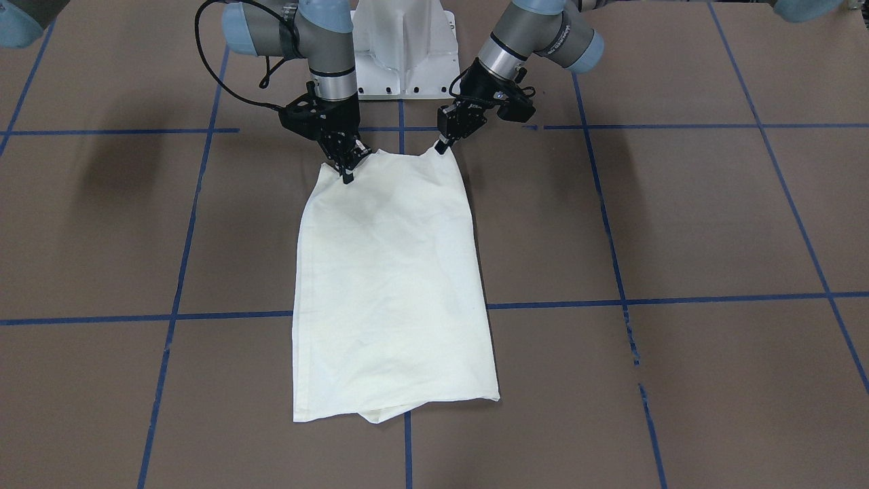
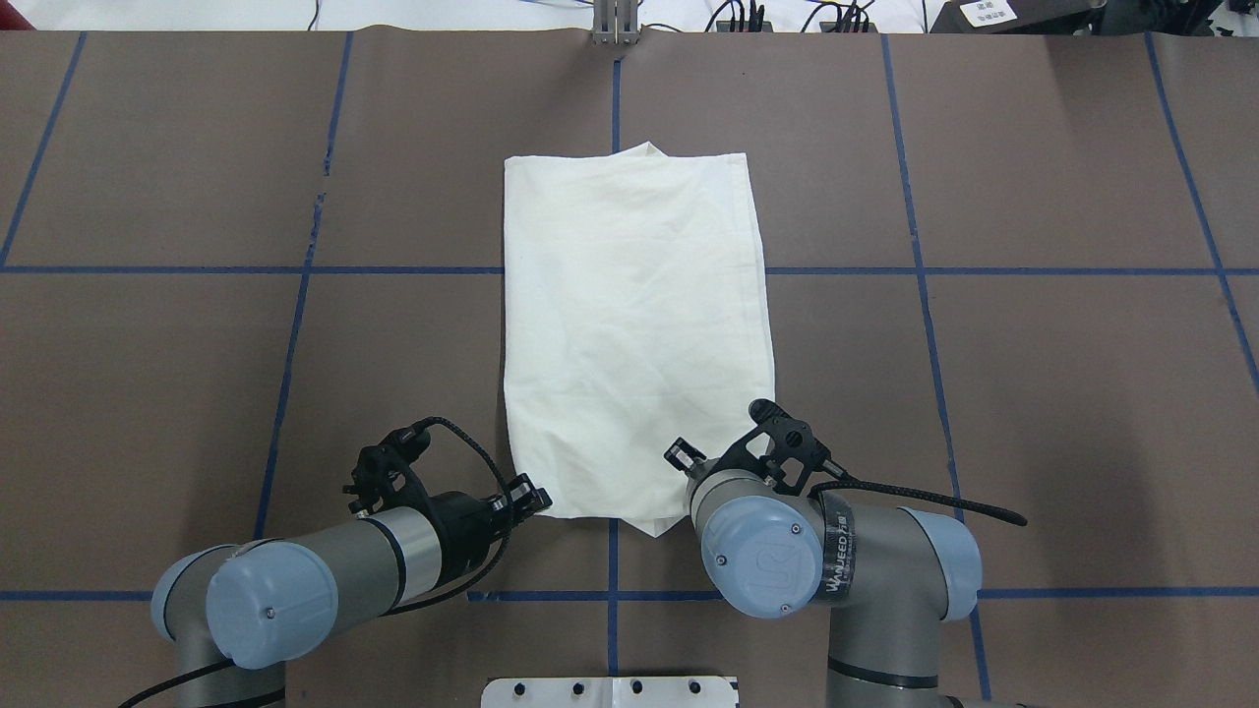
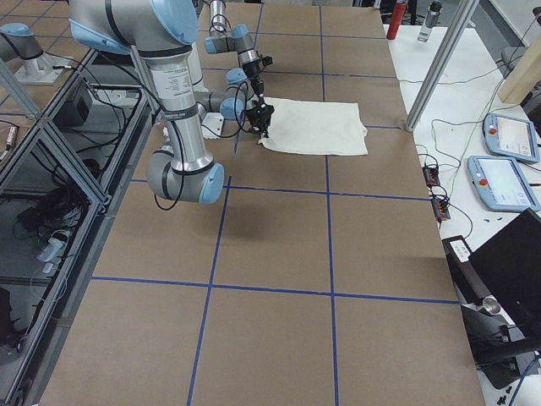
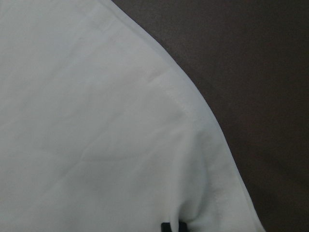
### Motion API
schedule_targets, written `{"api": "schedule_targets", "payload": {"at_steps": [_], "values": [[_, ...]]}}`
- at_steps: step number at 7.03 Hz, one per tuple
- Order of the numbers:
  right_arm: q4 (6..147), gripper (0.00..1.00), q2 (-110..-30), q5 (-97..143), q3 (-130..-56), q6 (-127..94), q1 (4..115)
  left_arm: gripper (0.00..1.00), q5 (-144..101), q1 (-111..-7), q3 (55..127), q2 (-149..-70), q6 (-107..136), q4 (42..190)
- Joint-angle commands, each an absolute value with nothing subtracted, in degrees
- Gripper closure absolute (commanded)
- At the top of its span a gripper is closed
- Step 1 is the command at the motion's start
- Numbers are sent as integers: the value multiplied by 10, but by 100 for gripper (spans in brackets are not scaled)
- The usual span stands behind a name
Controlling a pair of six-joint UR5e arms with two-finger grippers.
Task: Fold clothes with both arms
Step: 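Lift the near edge with both grippers and fold it toward the far edge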
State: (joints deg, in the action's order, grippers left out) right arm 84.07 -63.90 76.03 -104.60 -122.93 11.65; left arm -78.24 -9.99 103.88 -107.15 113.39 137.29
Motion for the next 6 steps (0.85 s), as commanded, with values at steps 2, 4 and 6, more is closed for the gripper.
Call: {"api": "schedule_targets", "payload": {"at_steps": [2, 4, 6], "values": [[849, 100, -654, 762, -1135, -1225, 125, 100, -794, -105, 1104, -1063, 1105, 1328], [907, 100, -679, 763, -1236, -1230, 114, 100, -809, -103, 1261, -1066, 1111, 1146], [1031, 100, -675, 762, -1358, -1262, 71, 100, -842, -99, 1351, -1070, 1114, 1034]]}}
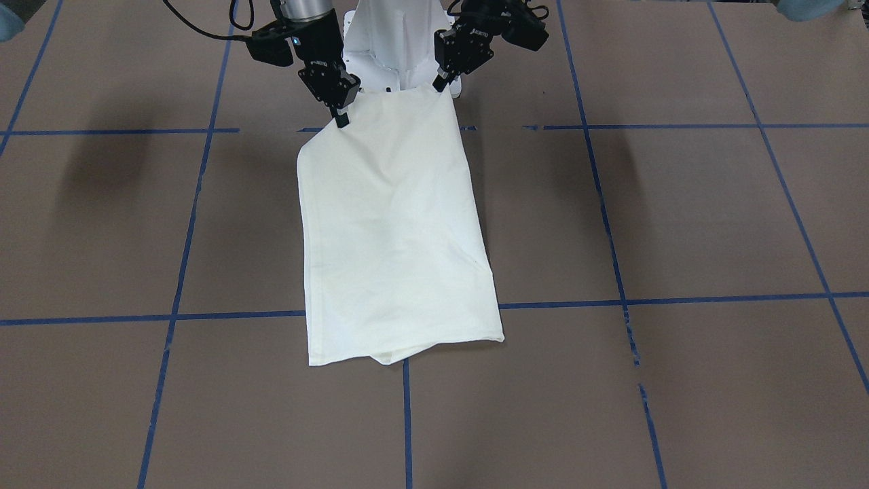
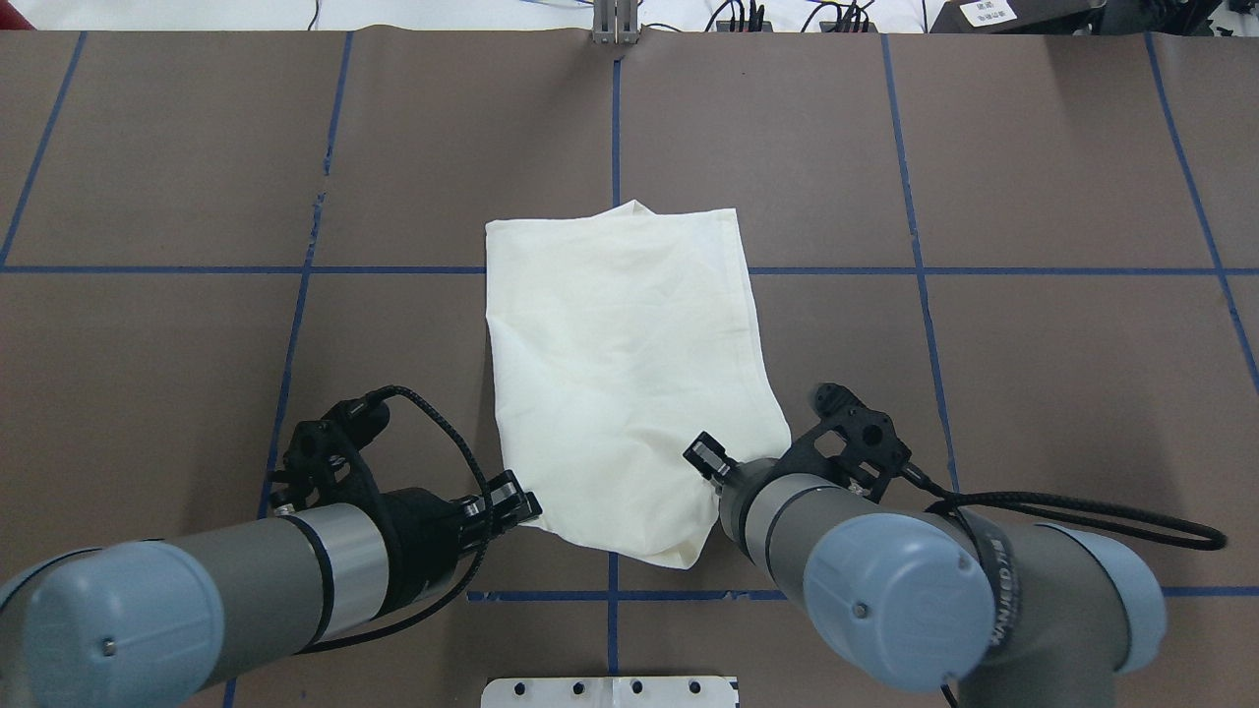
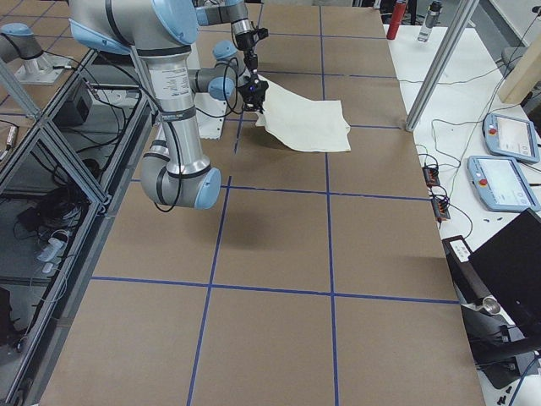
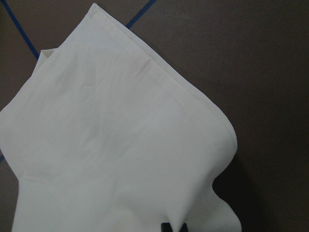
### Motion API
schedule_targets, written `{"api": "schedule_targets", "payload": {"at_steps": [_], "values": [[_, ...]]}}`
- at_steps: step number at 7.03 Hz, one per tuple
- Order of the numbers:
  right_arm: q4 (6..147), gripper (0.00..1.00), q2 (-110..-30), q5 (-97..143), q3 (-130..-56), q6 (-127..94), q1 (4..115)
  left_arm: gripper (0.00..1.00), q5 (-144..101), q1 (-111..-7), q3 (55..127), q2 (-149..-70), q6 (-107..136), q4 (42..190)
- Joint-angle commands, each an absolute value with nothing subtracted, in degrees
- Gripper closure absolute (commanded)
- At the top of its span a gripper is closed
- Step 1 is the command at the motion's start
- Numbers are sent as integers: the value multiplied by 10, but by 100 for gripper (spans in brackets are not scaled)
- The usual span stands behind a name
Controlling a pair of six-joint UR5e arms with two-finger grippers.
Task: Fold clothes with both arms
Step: 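Lift the near edge with both grippers and fold it toward the far edge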
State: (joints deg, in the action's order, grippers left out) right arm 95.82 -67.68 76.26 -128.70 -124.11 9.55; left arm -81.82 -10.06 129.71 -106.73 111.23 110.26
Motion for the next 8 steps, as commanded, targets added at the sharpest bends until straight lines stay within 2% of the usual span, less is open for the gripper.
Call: {"api": "schedule_targets", "payload": {"at_steps": [1, 2, 4, 6, 8], "values": [[1047, 100, -672, 761, -1367, -1262, 66, 100, -843, -98, 1360, -1072, 1113, 1007], [1046, 100, -666, 759, -1346, -1259, 62, 100, -845, -96, 1345, -1077, 1104, 1001], [1025, 100, -597, 762, -1237, -1237, 127, 100, -846, -125, 1297, -1108, 1073, 1000], [978, 100, -592, 765, -1192, -1203, 179, 100, -847, -162, 1282, -1121, 1046, 987], [966, 100, -572, 781, -1131, -1189, 213, 100, -851, -209, 1217, -1160, 1005, 984]]}}
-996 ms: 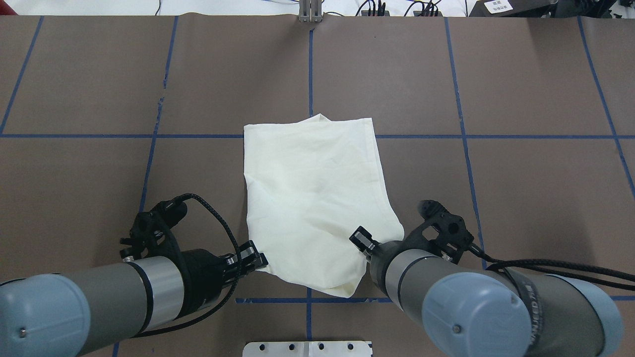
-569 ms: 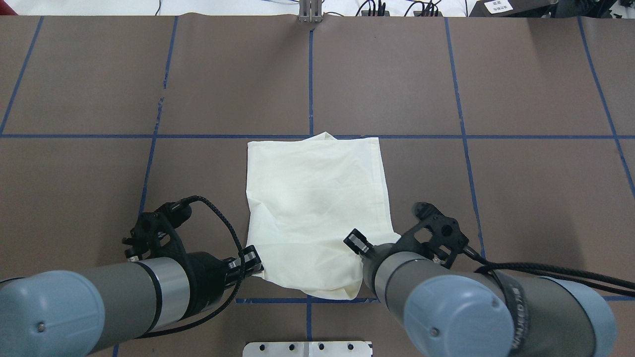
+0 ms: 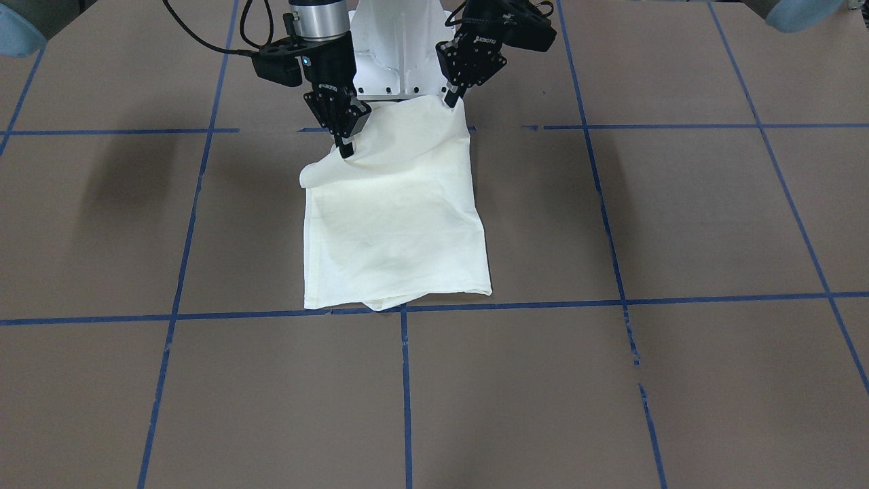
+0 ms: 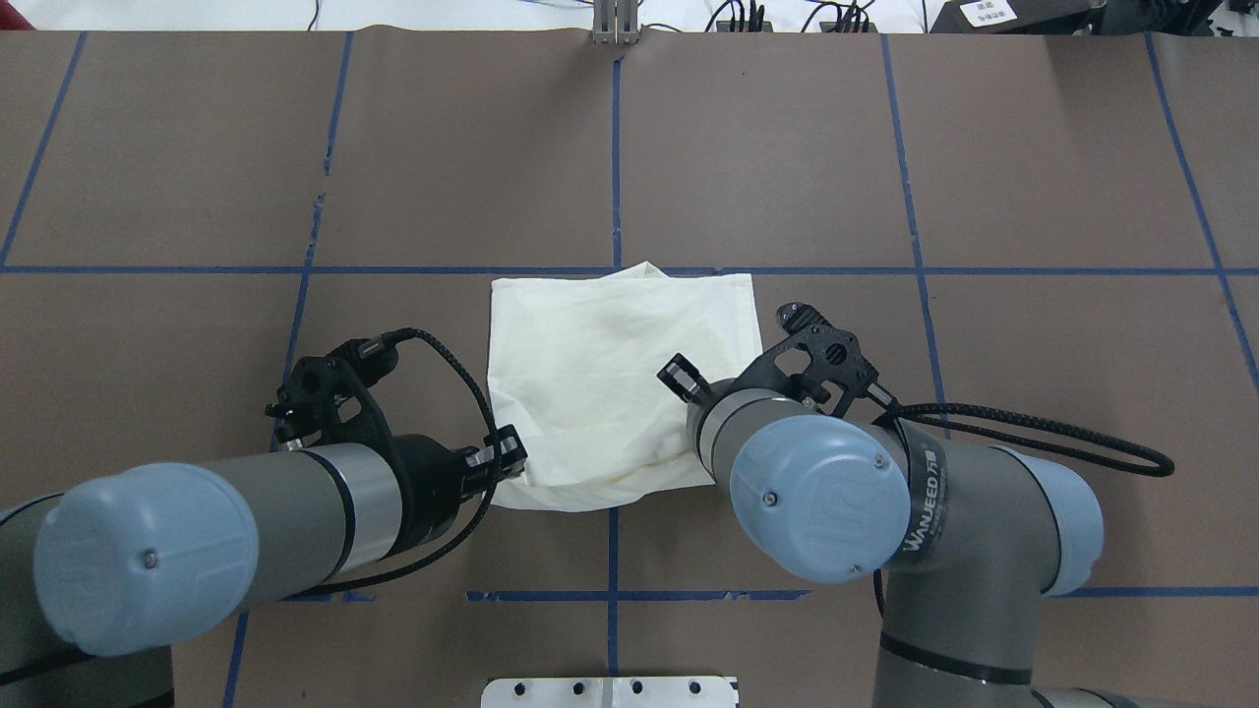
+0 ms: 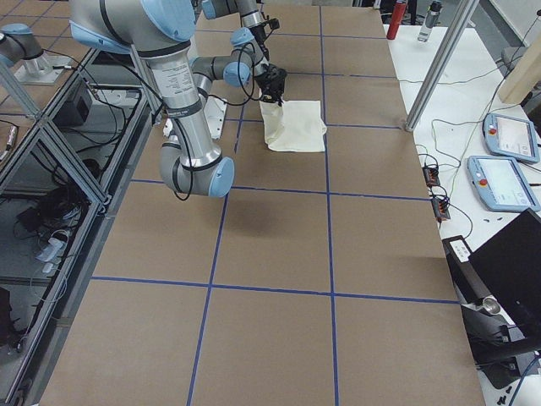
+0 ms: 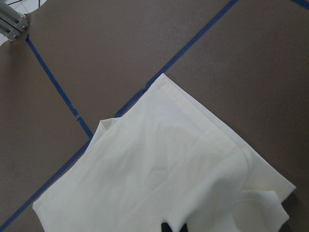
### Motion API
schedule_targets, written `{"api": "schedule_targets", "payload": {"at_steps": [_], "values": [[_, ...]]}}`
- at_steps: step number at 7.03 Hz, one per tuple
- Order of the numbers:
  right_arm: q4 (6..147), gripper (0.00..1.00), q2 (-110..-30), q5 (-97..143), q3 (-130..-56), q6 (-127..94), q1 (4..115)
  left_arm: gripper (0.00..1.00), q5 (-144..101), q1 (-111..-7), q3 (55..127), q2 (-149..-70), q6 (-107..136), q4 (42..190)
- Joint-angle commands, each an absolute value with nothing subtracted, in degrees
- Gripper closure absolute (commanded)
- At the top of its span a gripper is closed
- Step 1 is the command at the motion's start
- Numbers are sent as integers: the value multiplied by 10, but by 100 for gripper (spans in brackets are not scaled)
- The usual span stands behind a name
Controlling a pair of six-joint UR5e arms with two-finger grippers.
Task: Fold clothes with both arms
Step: 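Lift the near edge with both grippers and fold it toward the far edge, then lower the folded edge onto the far edge with both grippers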
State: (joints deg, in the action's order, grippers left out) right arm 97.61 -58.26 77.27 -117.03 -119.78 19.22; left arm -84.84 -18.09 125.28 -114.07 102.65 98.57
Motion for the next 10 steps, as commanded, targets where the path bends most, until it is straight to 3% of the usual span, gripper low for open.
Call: {"api": "schedule_targets", "payload": {"at_steps": [1, 6, 10], "values": [[929, 100, -572, 781, -1093, -1187, 225, 100, -873, -233, 1186, -1174, 988, 986], [808, 100, -518, 799, -893, -1151, 269, 100, -875, -301, 997, -1241, 924, 1052], [802, 100, -511, 799, -863, -1125, 273, 100, -875, -308, 919, -1276, 903, 1066]]}}
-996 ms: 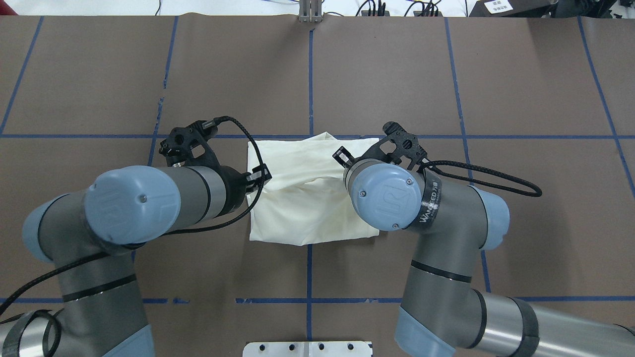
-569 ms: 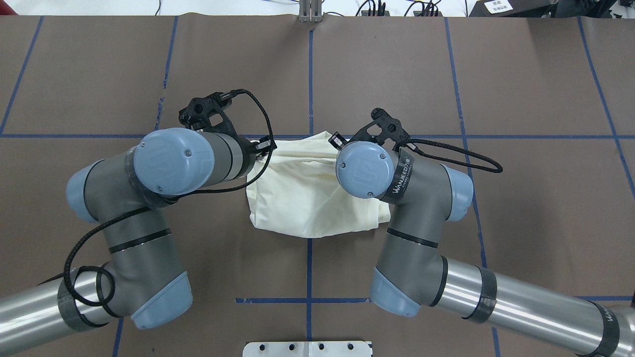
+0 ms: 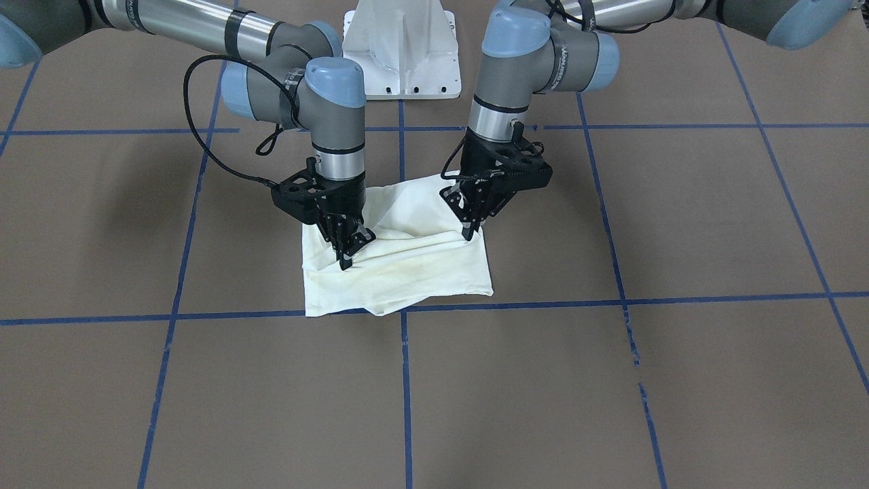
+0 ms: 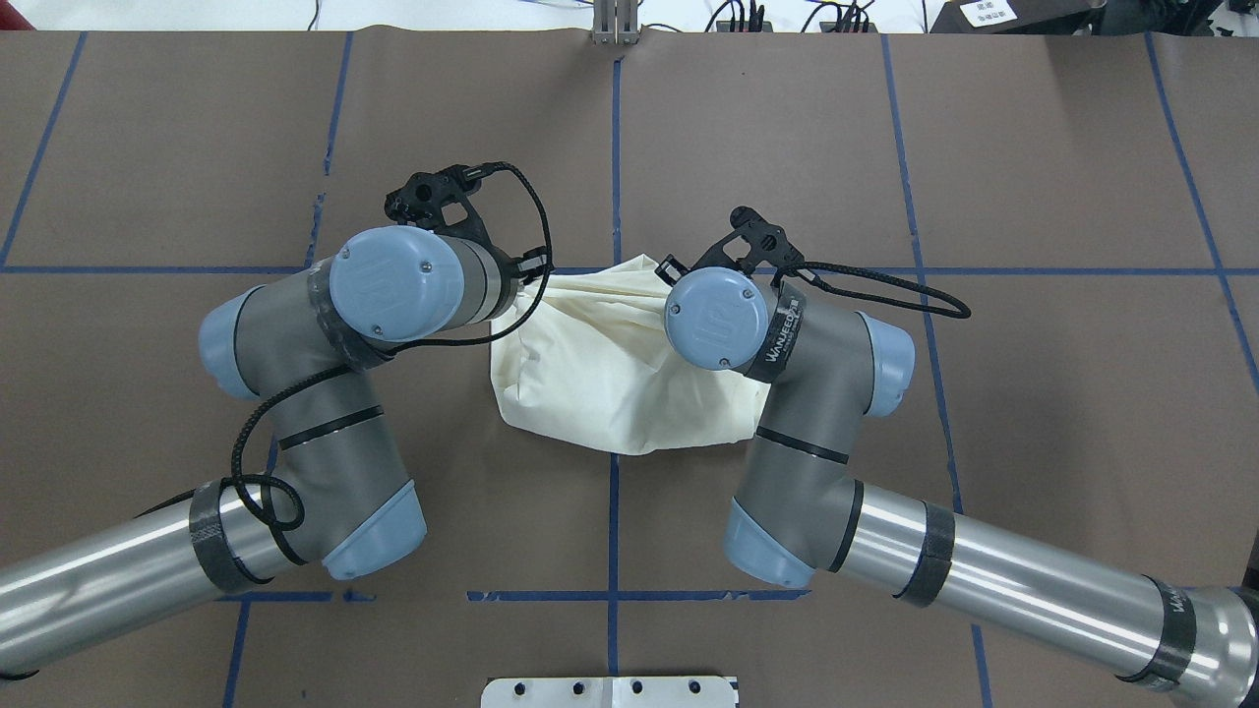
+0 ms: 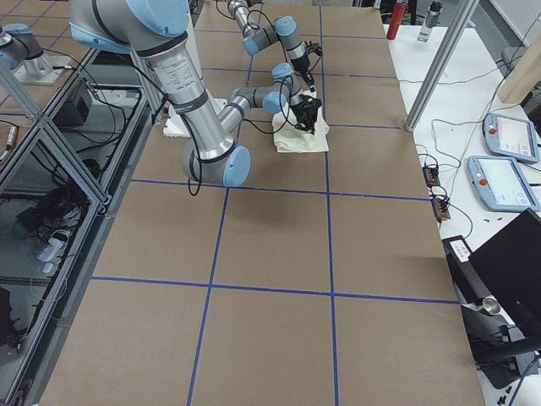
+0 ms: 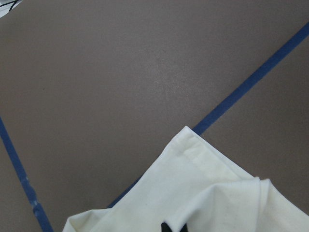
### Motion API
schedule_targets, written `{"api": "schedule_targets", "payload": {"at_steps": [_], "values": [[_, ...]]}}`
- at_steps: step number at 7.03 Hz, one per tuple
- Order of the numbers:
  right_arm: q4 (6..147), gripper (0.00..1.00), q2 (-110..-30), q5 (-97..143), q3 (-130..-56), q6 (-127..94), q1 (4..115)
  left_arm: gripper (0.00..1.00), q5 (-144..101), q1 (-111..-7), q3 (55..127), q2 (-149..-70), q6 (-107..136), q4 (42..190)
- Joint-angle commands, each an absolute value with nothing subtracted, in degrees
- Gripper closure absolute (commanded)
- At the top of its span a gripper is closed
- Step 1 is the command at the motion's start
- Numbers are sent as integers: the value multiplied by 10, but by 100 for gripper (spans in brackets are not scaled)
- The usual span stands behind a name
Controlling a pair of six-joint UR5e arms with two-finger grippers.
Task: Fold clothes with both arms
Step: 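Lower the folded edge onto the far edge with both grippers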
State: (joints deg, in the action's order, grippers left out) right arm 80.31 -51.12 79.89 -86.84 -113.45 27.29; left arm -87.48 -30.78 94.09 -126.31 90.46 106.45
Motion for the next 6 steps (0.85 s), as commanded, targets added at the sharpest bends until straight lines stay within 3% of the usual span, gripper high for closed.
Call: {"api": "schedule_targets", "payload": {"at_steps": [1, 2, 4, 6], "values": [[802, 46, -511, 800, -854, -1094, 273, 92, -875, -308, 911, -1281, 903, 1066], [801, 0, -508, 797, -846, -1032, 274, 1, -875, -308, 912, -1280, 860, 1068], [800, 0, -505, 829, -886, -961, 286, 0, -908, -313, 934, -1266, 787, 1093], [801, 0, -520, 871, -939, -900, 275, 0, -966, -347, 1003, -1215, 718, 1093]]}}
